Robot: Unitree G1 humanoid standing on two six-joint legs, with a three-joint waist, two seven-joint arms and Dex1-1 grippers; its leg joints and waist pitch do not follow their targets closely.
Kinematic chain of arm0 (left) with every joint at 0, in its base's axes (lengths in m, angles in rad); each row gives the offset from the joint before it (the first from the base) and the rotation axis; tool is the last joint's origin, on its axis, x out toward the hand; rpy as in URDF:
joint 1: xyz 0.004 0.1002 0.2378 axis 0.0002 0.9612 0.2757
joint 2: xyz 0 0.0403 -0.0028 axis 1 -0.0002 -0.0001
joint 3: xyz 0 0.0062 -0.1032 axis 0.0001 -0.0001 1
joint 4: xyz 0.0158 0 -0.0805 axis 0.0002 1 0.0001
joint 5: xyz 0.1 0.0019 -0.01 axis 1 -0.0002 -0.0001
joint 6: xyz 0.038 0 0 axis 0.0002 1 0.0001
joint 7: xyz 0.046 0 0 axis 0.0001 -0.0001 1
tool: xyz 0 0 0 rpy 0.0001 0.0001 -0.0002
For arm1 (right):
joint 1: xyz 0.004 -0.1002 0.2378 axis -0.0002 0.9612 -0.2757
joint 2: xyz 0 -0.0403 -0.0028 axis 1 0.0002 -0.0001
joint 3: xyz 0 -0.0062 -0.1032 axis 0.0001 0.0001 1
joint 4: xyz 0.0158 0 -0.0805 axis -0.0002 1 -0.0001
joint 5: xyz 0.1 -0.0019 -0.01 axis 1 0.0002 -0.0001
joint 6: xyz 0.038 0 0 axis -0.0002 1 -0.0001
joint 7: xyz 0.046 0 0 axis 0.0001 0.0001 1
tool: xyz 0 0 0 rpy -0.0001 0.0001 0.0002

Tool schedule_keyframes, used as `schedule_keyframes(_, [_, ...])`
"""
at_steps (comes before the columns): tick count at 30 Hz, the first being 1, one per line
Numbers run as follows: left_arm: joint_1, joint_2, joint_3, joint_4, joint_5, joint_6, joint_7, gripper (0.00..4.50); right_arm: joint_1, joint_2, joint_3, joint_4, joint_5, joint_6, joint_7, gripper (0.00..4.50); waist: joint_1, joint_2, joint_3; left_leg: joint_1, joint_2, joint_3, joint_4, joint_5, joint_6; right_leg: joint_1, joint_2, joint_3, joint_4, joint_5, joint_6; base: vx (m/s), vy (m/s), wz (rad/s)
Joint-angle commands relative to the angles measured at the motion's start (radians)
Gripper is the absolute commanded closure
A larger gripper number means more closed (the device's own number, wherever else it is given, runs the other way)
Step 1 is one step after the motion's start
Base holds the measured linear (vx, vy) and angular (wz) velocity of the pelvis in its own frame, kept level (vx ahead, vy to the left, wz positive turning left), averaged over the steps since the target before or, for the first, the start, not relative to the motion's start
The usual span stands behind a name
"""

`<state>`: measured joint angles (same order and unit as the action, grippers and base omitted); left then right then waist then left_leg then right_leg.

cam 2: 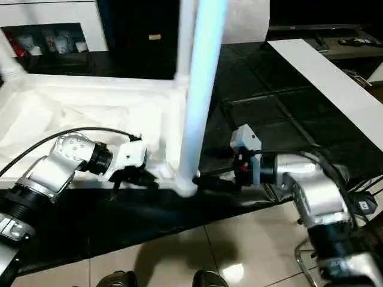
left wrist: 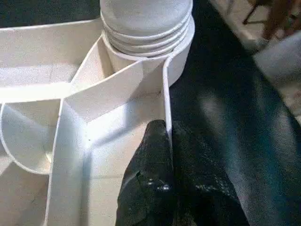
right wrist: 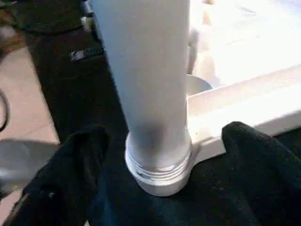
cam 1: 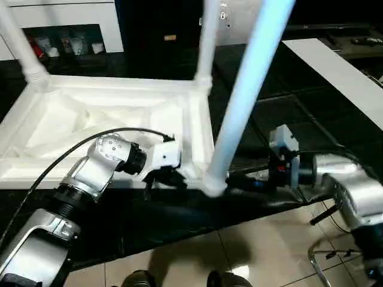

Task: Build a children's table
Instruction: Rotate leg to tighten

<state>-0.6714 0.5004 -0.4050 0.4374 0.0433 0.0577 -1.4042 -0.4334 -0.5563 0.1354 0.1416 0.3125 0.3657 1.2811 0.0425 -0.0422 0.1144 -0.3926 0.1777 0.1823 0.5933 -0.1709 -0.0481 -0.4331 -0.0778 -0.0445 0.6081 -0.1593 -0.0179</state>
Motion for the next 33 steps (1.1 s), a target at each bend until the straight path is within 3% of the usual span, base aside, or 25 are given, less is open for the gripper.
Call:
schedule_keyframes(1, [-0.018, -0.009, -0.052, -0.008, 0.002, -0.044, -0.066, 4.50, -0.008, -0.010, 0.023, 0.019, 0.001, -0.022, 0.032, 0.69, -0.006, -0.002, -0.079, 0.024, 0.049, -0.007, -0.063, -0.180, 0.080, 0.060, -0.060, 0.044, -0.072, -0.249, -0.235, 0.000, 0.000, 0.00])
schedule_keyframes(5, [-0.032, -0.008, -0.063, -0.003, 0.001, -0.081, -0.109, 4.50, -0.026, 0.012, 0.053, 0.036, -0.006, -0.034, 0.061, 1.04, -0.002, -0.008, -0.078, 0.022, 0.049, -0.008, -0.063, -0.174, 0.073, 0.059, -0.060, 0.043, -0.071, -0.260, -0.226, 0.000, 0.000, 0.00])
schedule_keyframes(15, [-0.041, -0.013, -0.064, 0.007, 0.001, -0.105, -0.121, 4.50, -0.042, 0.059, 0.091, 0.075, -0.002, -0.059, 0.085, 1.84, 0.000, -0.009, -0.081, 0.021, 0.049, -0.008, -0.063, -0.167, 0.070, 0.060, -0.061, 0.042, -0.068, -0.250, -0.228, 0.000, 0.000, 0.00])
schedule_keyframes(21, [-0.039, -0.008, -0.064, 0.011, 0.004, -0.112, -0.122, 4.50, -0.044, 0.066, 0.102, 0.073, 0.006, -0.031, 0.106, 2.39, 0.002, -0.008, -0.083, 0.022, 0.050, -0.007, -0.063, -0.152, 0.071, 0.060, -0.059, 0.042, -0.064, -0.225, -0.233, 0.000, 0.000, 0.00])
schedule_keyframes(32, [-0.026, -0.007, -0.043, 0.003, -0.007, -0.059, -0.097, 4.50, -0.025, 0.071, 0.095, 0.048, 0.038, 0.037, 0.102, 2.46, 0.003, -0.007, -0.081, 0.022, 0.049, -0.007, -0.062, -0.156, 0.068, 0.060, -0.059, 0.043, -0.066, -0.238, -0.229, 0.000, 0.000, 0.00])
schedule_keyframes(33, [-0.023, -0.014, -0.022, -0.006, -0.001, 0.020, -0.041, 4.50, -0.016, 0.090, 0.078, 0.028, 0.045, 0.072, 0.046, 2.46, 0.002, -0.004, -0.079, 0.023, 0.049, -0.007, -0.064, -0.163, 0.060, 0.060, -0.058, 0.043, -0.066, -0.240, -0.230, 0.000, 0.000, 0.00])
